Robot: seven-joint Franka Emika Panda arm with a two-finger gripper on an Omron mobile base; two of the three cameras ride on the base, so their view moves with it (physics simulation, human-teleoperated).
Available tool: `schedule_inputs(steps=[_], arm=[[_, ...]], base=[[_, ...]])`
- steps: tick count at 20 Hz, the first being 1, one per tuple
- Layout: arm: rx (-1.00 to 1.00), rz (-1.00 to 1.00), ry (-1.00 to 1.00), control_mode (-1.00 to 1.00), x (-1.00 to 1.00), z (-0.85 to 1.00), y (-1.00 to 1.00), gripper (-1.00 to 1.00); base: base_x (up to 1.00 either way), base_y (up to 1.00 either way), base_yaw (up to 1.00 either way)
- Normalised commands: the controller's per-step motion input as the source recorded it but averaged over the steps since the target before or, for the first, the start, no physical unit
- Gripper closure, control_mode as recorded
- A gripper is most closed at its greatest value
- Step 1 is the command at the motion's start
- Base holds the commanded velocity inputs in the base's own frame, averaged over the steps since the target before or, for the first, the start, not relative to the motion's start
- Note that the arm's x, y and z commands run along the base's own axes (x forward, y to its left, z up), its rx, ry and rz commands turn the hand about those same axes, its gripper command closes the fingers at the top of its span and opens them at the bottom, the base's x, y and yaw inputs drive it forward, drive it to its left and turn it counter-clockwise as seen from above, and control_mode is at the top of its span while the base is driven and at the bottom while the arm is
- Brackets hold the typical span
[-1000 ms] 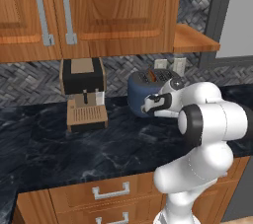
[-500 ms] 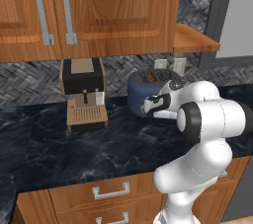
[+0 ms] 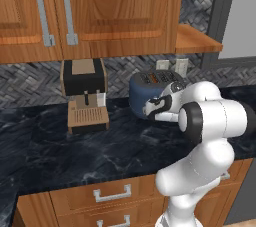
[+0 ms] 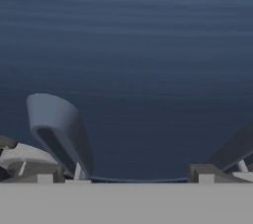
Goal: Start the toaster. Once the lever pops up, take the bread to the plate on the dining counter.
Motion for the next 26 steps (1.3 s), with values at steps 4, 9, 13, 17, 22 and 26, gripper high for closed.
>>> schedule_inputs(steps=[4, 9, 13, 17, 22, 26], arm=[[0.00, 0.00, 0.00, -1.00, 0.00, 0.00, 0.00, -1.00], [0.00, 0.00, 0.00, -1.00, 0.00, 0.00, 0.00, -1.00], [0.00, 0.00, 0.00, -1.00, 0.00, 0.03, 0.00, -1.00], [0.00, 0.00, 0.00, -1.00, 0.00, 0.28, 0.00, -1.00], [0.00, 0.00, 0.00, -1.00, 0.00, 0.33, 0.00, -1.00], [0.00, 0.00, 0.00, -1.00, 0.00, 0.25, -0.02, -1.00]], base=[[0.00, 0.00, 0.00], [0.00, 0.00, 0.00], [0.00, 0.00, 0.00], [0.00, 0.00, 0.00], [0.00, 0.00, 0.00], [0.00, 0.00, 0.00]])
